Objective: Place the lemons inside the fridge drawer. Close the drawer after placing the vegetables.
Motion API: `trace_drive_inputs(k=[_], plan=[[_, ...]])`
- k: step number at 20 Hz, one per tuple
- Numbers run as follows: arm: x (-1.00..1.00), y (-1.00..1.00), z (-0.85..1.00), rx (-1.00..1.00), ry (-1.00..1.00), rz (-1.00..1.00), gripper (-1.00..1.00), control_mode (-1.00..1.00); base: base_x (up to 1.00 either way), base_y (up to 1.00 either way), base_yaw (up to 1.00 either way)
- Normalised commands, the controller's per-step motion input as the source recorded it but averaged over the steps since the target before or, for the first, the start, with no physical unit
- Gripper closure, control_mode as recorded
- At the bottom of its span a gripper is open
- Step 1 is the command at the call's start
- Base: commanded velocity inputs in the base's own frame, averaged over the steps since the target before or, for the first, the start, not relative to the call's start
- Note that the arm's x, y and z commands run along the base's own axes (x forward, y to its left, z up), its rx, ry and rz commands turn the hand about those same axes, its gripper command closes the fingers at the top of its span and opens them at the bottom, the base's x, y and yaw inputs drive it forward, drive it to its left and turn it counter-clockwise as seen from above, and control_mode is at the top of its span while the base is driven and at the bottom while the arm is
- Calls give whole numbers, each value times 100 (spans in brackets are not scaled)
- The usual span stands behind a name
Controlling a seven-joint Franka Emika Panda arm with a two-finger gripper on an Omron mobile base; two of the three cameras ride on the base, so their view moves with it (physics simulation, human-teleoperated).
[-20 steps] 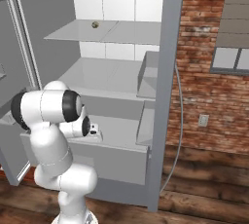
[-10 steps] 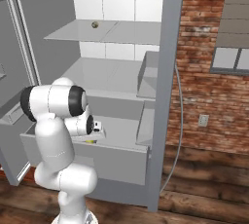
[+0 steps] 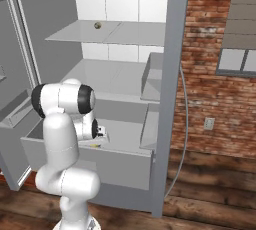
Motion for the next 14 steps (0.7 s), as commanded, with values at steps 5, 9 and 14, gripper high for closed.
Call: trace_drive_inputs(k=[5,9,14], plan=[[0,0,0,0,0,0,-100,-100,0,0,0],[0,-1,34,0,-8,0,-100,-100,0,0,0],[0,-17,95,0,-6,-5,-100,-100,0,0,0]])
